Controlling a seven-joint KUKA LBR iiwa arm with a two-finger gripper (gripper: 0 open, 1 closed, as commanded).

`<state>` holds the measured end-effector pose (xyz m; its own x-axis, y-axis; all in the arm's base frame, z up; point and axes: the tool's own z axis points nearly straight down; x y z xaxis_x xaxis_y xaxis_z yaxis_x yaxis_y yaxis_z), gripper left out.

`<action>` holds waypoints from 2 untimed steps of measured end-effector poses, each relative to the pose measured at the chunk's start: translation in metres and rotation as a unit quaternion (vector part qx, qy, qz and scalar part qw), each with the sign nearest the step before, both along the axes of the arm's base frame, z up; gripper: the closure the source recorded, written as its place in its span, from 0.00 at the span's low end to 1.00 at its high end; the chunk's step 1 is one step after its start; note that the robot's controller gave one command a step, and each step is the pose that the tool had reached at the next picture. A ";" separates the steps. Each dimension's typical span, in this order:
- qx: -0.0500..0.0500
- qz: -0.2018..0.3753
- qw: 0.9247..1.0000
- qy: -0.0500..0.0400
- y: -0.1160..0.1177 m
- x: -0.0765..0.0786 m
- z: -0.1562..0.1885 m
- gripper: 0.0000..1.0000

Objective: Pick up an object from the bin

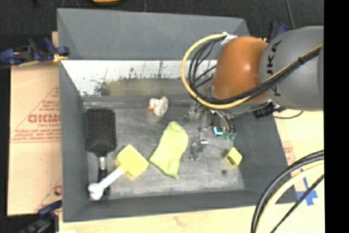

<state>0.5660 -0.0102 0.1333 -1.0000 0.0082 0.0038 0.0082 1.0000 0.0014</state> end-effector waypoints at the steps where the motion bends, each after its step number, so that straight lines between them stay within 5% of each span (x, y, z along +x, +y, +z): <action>1: 0.000 0.000 1.000 -0.004 0.000 0.002 0.004 0.00; 2: -0.002 0.161 0.987 -0.006 0.022 0.006 -0.036 0.00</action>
Offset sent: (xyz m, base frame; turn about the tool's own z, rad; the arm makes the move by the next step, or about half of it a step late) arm 0.0053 0.0368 -0.0633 -0.5070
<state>0.5721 0.0115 0.0972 -0.9508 -0.3098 -0.0069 -0.3098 0.9508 -0.0034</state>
